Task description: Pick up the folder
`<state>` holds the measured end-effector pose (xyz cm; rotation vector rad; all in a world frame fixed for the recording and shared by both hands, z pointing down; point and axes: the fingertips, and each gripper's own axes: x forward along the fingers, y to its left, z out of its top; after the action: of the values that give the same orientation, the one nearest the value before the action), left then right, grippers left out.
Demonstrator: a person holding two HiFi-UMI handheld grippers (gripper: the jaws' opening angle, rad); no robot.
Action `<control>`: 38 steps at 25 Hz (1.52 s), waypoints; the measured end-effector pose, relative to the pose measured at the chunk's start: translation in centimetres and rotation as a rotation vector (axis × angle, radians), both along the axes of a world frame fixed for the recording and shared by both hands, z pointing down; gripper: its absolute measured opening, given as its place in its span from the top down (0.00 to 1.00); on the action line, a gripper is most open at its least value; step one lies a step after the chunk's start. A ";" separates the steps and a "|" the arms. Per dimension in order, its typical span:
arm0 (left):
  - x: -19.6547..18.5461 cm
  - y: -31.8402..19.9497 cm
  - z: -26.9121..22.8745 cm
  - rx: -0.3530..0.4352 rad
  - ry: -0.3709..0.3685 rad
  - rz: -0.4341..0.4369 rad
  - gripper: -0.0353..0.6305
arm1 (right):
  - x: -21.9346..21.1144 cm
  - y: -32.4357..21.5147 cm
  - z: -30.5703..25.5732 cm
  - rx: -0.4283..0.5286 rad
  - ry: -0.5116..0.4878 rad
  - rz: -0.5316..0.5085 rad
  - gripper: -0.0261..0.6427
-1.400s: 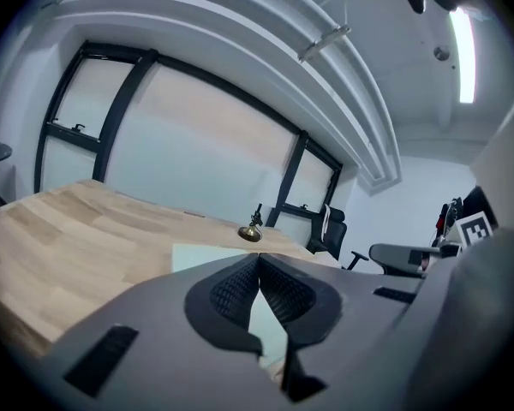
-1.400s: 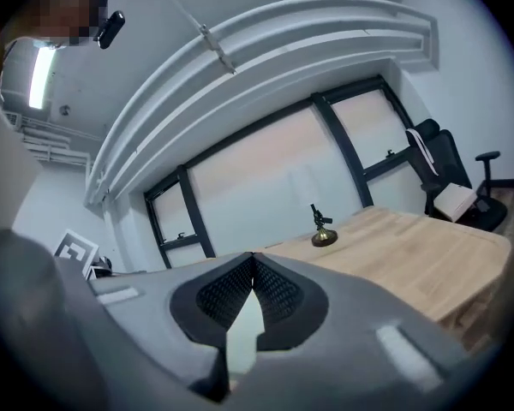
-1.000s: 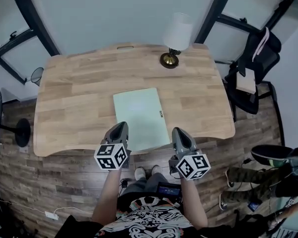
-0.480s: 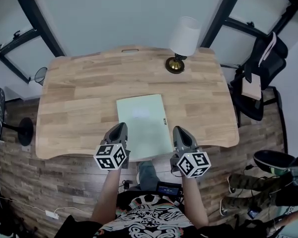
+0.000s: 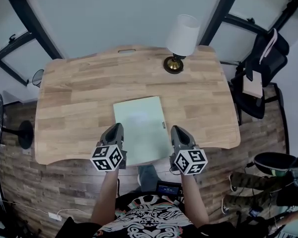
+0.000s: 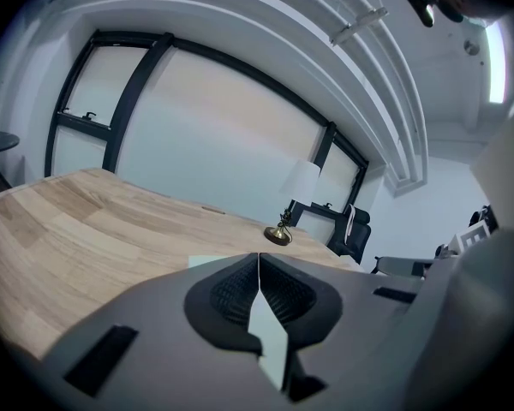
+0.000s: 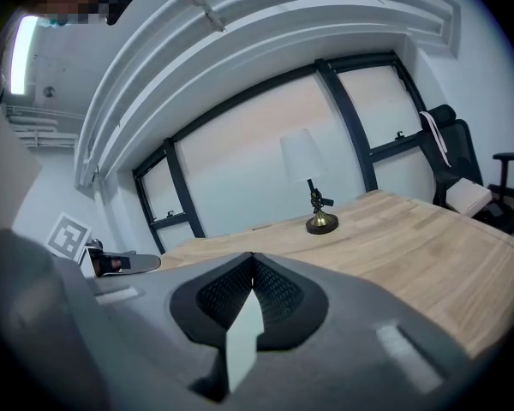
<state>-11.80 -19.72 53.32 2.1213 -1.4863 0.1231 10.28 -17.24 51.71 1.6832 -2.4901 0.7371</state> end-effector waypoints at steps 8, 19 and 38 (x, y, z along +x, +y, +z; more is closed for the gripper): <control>-0.7 -0.6 3.3 -0.089 -0.024 -0.014 0.93 | -0.8 -1.2 3.8 -0.115 0.015 -0.078 0.94; -1.9 -0.8 7.8 -0.224 -0.071 -0.040 0.74 | -1.2 -2.4 9.0 -0.283 0.016 -0.132 0.86; -0.3 -0.7 12.6 -0.417 0.173 -0.042 0.47 | -3.7 -3.4 14.0 -0.465 -0.073 -0.265 0.55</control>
<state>-12.14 -20.38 65.95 1.7203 -1.2746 0.2086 6.62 -20.66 65.67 1.1631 -2.2775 1.2379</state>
